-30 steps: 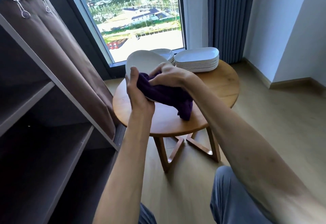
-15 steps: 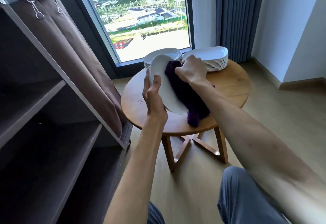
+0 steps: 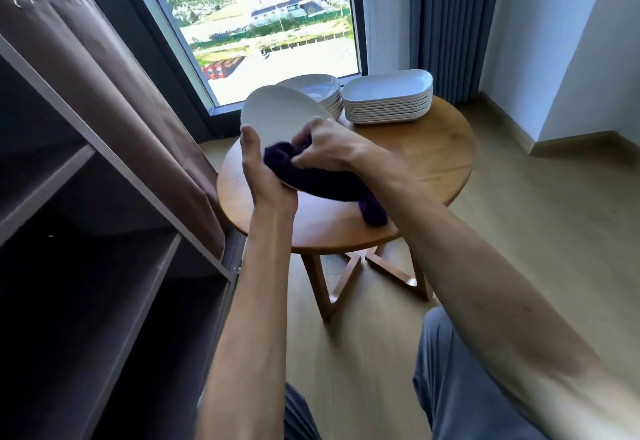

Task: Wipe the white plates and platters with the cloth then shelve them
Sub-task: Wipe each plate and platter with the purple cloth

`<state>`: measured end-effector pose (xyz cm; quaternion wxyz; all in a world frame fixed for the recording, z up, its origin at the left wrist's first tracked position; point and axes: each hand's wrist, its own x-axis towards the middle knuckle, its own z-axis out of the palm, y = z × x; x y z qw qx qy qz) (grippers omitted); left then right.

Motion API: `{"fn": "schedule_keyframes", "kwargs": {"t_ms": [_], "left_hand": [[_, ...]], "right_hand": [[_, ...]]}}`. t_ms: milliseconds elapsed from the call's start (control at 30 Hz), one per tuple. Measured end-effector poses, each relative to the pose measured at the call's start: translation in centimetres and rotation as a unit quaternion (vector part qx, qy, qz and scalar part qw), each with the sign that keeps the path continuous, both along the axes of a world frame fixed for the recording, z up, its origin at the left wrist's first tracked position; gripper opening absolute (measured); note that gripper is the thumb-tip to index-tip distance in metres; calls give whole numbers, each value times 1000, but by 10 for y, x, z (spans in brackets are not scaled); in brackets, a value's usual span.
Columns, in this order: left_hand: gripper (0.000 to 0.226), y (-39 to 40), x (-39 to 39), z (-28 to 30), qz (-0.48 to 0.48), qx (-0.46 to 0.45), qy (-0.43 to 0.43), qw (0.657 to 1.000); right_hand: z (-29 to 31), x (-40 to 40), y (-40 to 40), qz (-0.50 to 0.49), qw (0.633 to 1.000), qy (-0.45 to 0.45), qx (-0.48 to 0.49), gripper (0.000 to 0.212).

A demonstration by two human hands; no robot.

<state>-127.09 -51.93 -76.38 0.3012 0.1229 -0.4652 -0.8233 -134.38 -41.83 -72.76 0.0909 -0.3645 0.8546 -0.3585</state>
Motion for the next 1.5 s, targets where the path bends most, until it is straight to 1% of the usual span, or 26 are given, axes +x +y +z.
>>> {"fn": "schedule_keyframes", "kwargs": {"t_ms": [33, 100, 167, 233, 300, 400, 467, 500, 567, 600, 633, 700, 767, 833, 867, 933, 967, 1033, 1100, 1167, 1200, 1300, 1333, 1400, 1433, 1500], "left_hand": [[68, -3, 2, -2, 8, 0, 0, 1000], [62, -7, 5, -4, 20, -11, 3, 1000], [65, -7, 9, -8, 23, -20, 2, 1000], [63, -4, 13, -13, 21, -32, -2, 999], [65, 0, 15, -16, 19, -42, -12, 999], [69, 6, 14, -19, 8, -54, -17, 998], [65, 9, 14, -19, 3, -56, -15, 998], [62, 11, 14, -18, 4, -59, -17, 998], [53, 13, 15, -14, 17, -53, -19, 998], [47, 12, 14, -11, 30, -48, -19, 998], [40, 9, 14, -8, 41, -39, -15, 998], [40, 0, 14, -3, 44, -25, -9, 999], [47, -3, 16, 3, 26, -18, -13, 999], [63, -6, 18, 4, 21, 13, -29, 999], [63, -8, 17, 4, 23, 35, -32, 999], [54, -13, 18, 4, 28, 62, -28, 997], [51, -16, 19, 2, 36, 62, -25, 997], [52, -17, 20, 1, 46, 43, -23, 998], [60, -15, 24, 0, 36, 29, -24, 999], [68, -8, 27, 0, 24, 11, -34, 999], [66, -3, 28, -1, 15, 4, -37, 999], [43, -1, 28, -8, 21, 3, -42, 999], [41, -3, 28, -9, 34, 13, -51, 998], [43, -9, 27, -12, 72, 42, -61, 995], [42, -14, 28, -13, 95, 54, -61, 992], [40, -18, 30, -13, 129, 72, -56, 987]], "right_hand": [[-3, -2, 1, -6, 999, 4, 51, 23], [-10, -8, 1, -43, 990, 3, 135, 10], [-17, -15, -2, -118, 976, 17, 185, 22], [-20, -22, -6, -189, 966, 57, 166, 24], [-20, -29, -10, -236, 962, 77, 117, 20], [-16, -34, -17, -263, 960, 88, 23, 16], [-9, -31, -24, -247, 964, 86, -49, 17], [-3, -27, -26, -223, 967, 77, -91, 20], [5, -19, -29, -120, 980, 48, -153, 24], [7, -15, -29, -53, 985, 29, -163, 22], [7, -10, -28, 10, 987, 8, -162, 20], [6, -3, -23, 88, 981, -50, -163, 15], [6, -1, -17, 114, 978, -96, -147, 9], [7, -2, -16, 115, 987, -95, -64, 8], [6, -3, -16, 108, 990, -87, -15, 8], [1, -8, -13, 78, 993, -63, 67, 8], [-3, -12, -10, 57, 992, -52, 97, 12], [-11, -21, -4, 2, 991, -41, 129, 18], [-14, -30, -3, -75, 988, -26, 134, 23], [-12, -35, -4, -169, 979, 22, 115, 19], [-9, -37, -4, -204, 973, 44, 98, 19], [0, -44, -3, -257, 963, 79, 17, 14], [1, -47, 0, -269, 959, 84, -16, 14], [3, -52, 10, -297, 949, 73, -79, 26], [4, -56, 16, -312, 943, 62, -95, 30], [4, -64, 26, -338, 935, 58, -93, 26]]}}
